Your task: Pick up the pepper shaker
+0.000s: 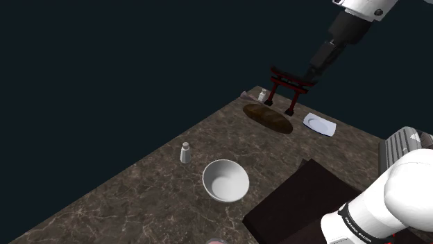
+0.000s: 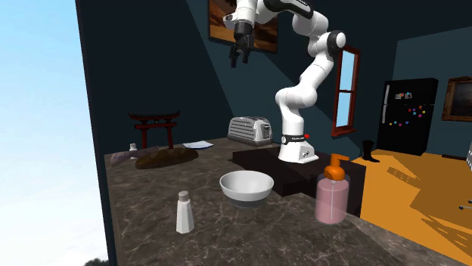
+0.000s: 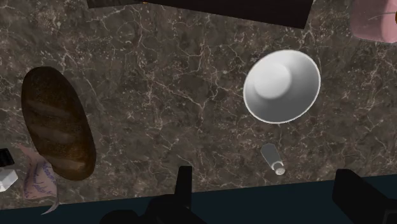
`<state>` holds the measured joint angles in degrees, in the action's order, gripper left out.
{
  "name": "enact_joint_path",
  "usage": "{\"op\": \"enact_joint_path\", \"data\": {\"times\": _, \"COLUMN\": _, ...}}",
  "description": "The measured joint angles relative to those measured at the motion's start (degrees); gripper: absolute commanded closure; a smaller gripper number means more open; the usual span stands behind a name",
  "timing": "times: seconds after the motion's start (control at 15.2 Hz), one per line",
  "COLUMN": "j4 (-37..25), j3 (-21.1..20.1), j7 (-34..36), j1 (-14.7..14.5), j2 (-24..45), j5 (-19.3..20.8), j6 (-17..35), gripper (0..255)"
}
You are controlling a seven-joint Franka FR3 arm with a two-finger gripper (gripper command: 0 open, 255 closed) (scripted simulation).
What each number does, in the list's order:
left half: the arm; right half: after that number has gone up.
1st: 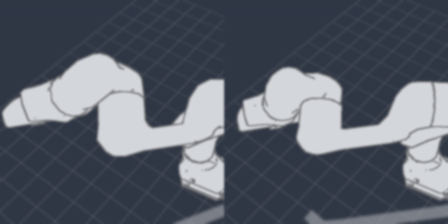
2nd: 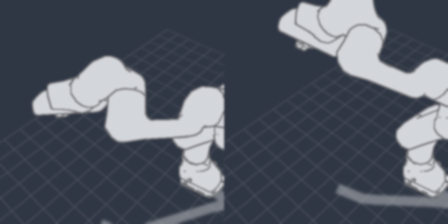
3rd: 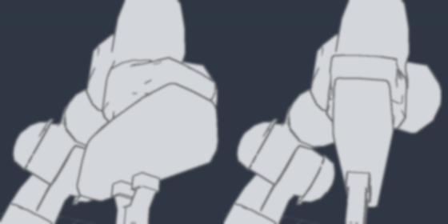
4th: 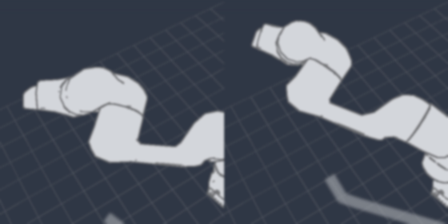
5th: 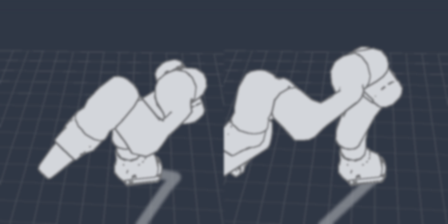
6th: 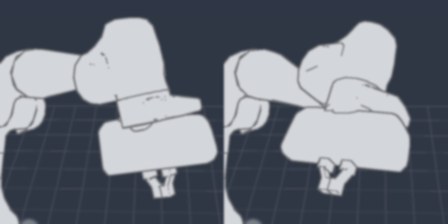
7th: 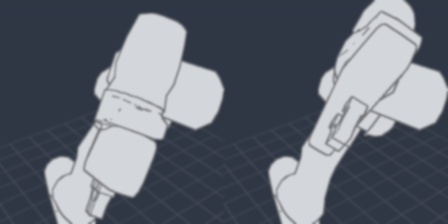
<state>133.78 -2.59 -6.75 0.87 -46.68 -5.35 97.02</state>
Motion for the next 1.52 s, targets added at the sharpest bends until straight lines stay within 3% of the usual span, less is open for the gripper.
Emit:
{"op": "enact_joint_path", "data": {"times": 0.2, "j4": 0.9, "j3": -0.9, "j7": 1.0, "j1": -0.1, "j2": 1.2, "j5": -0.4, "j6": 2.0, "gripper": 0}}
{"op": "enact_joint_path", "data": {"times": 0.73, "j4": 5.3, "j3": -7.5, "j7": 8.3, "j1": -0.5, "j2": 10.0, "j5": -3.0, "j6": 14.8, "gripper": 0}}
{"op": "enact_joint_path", "data": {"times": 1.19, "j4": 4.1, "j3": -13.9, "j7": 16.0, "j1": 0.0, "j2": 23.5, "j5": -3.0, "j6": 26.8, "gripper": 0}}
{"op": "enact_joint_path", "data": {"times": 1.52, "j4": 1.5, "j3": -17.8, "j7": 22.3, "j1": 0.8, "j2": 33.8, "j5": -0.3, "j6": 33.9, "gripper": 0}}
